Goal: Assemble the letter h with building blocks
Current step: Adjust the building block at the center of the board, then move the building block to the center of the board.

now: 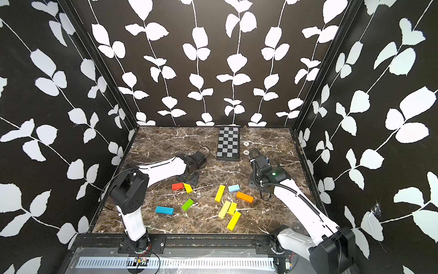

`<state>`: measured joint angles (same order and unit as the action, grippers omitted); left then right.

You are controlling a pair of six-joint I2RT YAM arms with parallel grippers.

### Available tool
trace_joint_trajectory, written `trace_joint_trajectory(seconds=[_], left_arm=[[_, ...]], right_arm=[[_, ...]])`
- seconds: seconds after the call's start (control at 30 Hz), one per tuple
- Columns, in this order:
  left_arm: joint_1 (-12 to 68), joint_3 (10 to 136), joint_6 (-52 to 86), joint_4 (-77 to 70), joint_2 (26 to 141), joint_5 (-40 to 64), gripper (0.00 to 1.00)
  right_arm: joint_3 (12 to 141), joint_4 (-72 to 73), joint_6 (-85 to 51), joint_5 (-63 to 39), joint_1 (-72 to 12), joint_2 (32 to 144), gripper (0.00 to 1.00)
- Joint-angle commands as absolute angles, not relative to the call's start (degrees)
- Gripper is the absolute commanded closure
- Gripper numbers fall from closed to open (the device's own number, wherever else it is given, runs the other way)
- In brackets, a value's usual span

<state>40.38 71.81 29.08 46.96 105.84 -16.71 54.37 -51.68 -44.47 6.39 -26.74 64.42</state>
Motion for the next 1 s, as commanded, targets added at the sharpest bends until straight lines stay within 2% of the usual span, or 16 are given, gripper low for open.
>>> trace_joint_trajectory(seconds=[0.0,0.13,0.4,0.73,0.97], left_arm=[[40.52,70.8,32.13,45.14,106.34,-12.3,0.31],[40.52,71.1,33.53,45.0,107.66,-11.6,0.32],[37.98,70.86,34.23,46.33,103.46,-12.91,0.27],[34.9,69.09,35.44,42.94,106.58,-6.85,0.3],[34.89,72.06,35.2,42.48,109.55,-3.58,0.4]], right_arm=[[53.79,-51.26,-44.38,6.16,-27.16,63.46,0.53],[53.87,-51.71,-44.12,6.16,-27.16,63.22,0.53],[53.79,-52.08,-43.53,5.69,-27.16,63.26,0.52],[53.94,-51.75,-42.86,3.69,-27.16,64.2,0.54],[54.4,-52.73,-42.47,4.09,-27.16,63.9,0.6]])
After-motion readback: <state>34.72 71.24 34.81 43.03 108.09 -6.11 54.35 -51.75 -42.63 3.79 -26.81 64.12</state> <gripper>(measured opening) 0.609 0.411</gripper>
